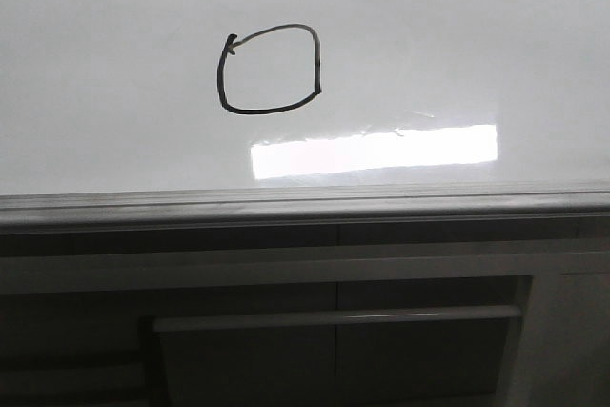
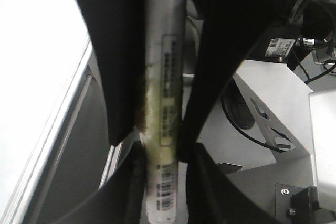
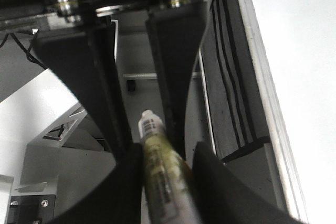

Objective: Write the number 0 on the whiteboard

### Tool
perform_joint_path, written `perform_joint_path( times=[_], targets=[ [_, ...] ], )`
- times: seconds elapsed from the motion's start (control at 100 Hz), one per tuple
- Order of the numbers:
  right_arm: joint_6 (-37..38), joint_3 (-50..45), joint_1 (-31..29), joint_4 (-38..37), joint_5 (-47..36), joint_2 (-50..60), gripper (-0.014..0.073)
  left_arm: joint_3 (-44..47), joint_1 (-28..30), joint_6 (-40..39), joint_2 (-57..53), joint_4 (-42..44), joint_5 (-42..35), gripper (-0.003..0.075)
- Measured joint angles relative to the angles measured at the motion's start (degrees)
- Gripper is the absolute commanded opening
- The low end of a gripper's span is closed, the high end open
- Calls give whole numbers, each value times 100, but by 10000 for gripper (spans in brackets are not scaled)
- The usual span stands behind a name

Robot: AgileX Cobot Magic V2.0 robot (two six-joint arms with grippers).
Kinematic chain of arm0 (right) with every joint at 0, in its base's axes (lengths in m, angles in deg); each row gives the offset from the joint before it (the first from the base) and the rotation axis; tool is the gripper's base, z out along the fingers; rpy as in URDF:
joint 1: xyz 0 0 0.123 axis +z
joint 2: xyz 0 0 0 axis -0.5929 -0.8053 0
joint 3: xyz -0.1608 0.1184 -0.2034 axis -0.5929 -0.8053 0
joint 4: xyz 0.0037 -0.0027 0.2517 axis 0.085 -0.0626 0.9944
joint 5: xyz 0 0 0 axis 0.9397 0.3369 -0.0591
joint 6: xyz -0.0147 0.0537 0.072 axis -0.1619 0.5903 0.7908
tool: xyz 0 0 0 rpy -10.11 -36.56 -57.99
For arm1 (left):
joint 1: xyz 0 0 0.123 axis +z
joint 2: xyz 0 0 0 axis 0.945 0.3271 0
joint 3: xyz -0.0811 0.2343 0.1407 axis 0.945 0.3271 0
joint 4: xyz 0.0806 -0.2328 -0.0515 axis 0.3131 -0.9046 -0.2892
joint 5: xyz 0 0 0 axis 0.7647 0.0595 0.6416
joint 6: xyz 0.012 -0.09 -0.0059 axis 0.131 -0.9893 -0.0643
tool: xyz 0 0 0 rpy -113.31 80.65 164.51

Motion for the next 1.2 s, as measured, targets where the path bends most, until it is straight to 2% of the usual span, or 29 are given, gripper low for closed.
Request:
perform_joint_path(
  times=[0.05, 0.14, 0.29, 0.45, 0.6, 0.67, 0.76, 0.81, 0.91, 1.2],
  targets=[
    [0, 0, 0, -15, -45, 0, 437, 0, 0, 0, 0, 0, 0, -20],
    [0, 0, 0, -176, -150, 0, 535, 0, 0, 0, 0, 0, 55, -20],
    [-11, 126, -34, -401, -193, 52, 538, -8, -15, -40, -10, 62, -44, -20],
    [-32, 316, -272, -692, -245, 324, 538, -62, 14, -501, -10, 218, -748, -20],
    [-13, 436, -691, -539, -291, 945, 531, -36, 407, -1413, 26, 1296, -1147, -20],
    [-13, 436, -948, -528, -291, 1261, 482, -36, 644, -1886, 47, 1671, -1347, -20],
    [-13, 436, -1291, -528, -291, 1602, 348, -36, 1027, -2252, 156, 1915, -1620, -20],
    [-13, 398, -1448, -528, -291, 1751, 236, -36, 1239, -2338, 272, 1947, -1778, -20],
    [-13, 276, -1673, -528, -291, 2015, -78, -36, 1651, -2409, 555, 1925, -2164, -20],
    [43, -480, -1765, -528, -214, 2409, -69, -36, 2566, -2448, 1730, 745, -3431, -20]
  ],
)
